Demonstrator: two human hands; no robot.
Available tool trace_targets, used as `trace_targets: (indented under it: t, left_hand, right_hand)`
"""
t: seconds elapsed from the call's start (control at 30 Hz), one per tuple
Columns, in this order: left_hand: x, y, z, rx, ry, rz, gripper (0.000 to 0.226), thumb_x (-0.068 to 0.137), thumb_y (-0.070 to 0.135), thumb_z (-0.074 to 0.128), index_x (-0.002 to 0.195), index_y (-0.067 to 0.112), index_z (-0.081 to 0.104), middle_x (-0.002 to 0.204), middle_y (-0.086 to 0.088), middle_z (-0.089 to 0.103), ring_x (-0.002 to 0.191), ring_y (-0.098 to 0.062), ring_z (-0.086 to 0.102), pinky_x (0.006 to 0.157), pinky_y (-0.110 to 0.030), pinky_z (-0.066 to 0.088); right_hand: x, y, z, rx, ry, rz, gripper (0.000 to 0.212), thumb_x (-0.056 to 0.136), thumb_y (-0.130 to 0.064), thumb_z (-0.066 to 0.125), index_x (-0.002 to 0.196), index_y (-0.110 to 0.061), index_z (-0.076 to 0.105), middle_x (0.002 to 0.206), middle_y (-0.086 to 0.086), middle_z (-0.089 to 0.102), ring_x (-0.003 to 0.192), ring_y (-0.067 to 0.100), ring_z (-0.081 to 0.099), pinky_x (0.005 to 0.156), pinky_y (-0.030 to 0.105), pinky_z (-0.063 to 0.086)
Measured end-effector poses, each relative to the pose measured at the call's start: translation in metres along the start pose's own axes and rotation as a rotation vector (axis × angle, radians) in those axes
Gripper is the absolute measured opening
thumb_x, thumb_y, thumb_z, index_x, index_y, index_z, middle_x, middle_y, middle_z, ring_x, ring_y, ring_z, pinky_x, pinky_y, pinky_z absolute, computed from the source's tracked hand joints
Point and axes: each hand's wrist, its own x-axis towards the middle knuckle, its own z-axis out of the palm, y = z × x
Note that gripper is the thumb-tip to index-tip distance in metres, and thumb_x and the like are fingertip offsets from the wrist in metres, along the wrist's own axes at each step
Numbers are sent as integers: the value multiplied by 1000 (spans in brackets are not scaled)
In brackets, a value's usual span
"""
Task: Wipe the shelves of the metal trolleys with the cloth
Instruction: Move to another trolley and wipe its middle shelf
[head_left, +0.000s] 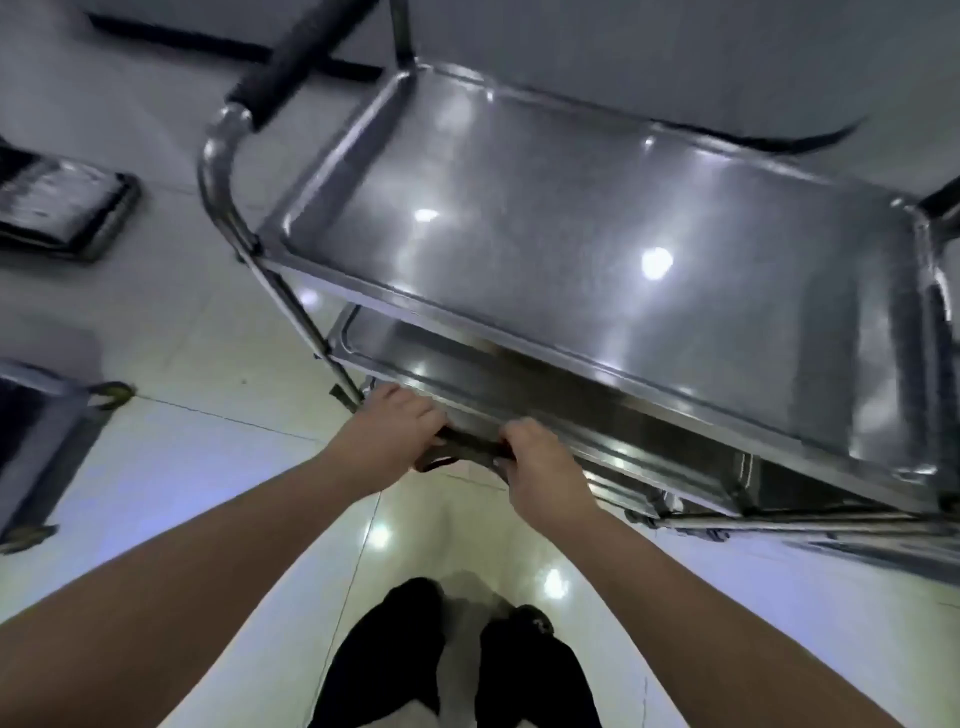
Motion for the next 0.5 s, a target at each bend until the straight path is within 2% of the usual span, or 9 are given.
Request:
trace_targets:
  t: [0.07, 0.17, 0.23, 0.33, 0.4, 0.5]
  left_hand:
    - [-20, -13, -87, 11, 116, -68, 28, 86, 30, 42, 84, 17, 67, 76, -1, 62, 70, -27, 61, 75, -36, 33]
    - [-48, -34, -192, 53, 240, -214, 29, 88, 32, 43, 88, 19, 69, 79, 2, 65, 71, -24, 61, 73, -33, 30]
    - [-61, -54, -245, 86, 274, -295, 27, 87, 34, 46, 89, 20, 70, 80, 2, 66, 72, -25, 63, 73, -33, 29]
    - [-81, -89, -305, 113, 312, -441, 17, 93, 28, 58, 102, 19, 71, 93, -3, 68, 89, -30, 64, 78, -37, 36]
    - [-101, -117, -336, 127, 342, -538, 22, 98, 29, 55, 114, 19, 67, 105, -3, 66, 101, -30, 60, 85, -38, 34]
    - [-137, -164, -379, 183, 437, -612, 25, 101, 32, 47, 118, 22, 62, 108, 0, 63, 102, -26, 57, 84, -34, 29]
  right_hand:
    - [1, -59, -63, -18, 44, -141, 9, 96, -16, 57, 105, -16, 57, 105, 1, 53, 99, 21, 48, 78, 36, 40]
    - [15, -144, -143, -94, 62, -343, 12, 94, -14, 57, 106, -18, 57, 105, 1, 54, 98, 22, 47, 78, 35, 38]
    - [29, -200, -180, -142, 91, -445, 13, 93, -13, 58, 105, -18, 57, 106, 2, 54, 99, 23, 49, 83, 38, 42]
    - [53, -277, -213, -222, 174, -605, 11, 94, -12, 57, 104, -18, 57, 107, 3, 55, 101, 23, 50, 85, 37, 43]
    - [72, -329, -225, -286, 216, -711, 14, 95, -11, 55, 107, -16, 56, 110, 4, 54, 105, 24, 49, 87, 37, 42]
    - [101, -411, -232, -328, 277, -797, 14, 97, -11, 52, 109, -17, 53, 111, 4, 51, 106, 24, 47, 82, 36, 41]
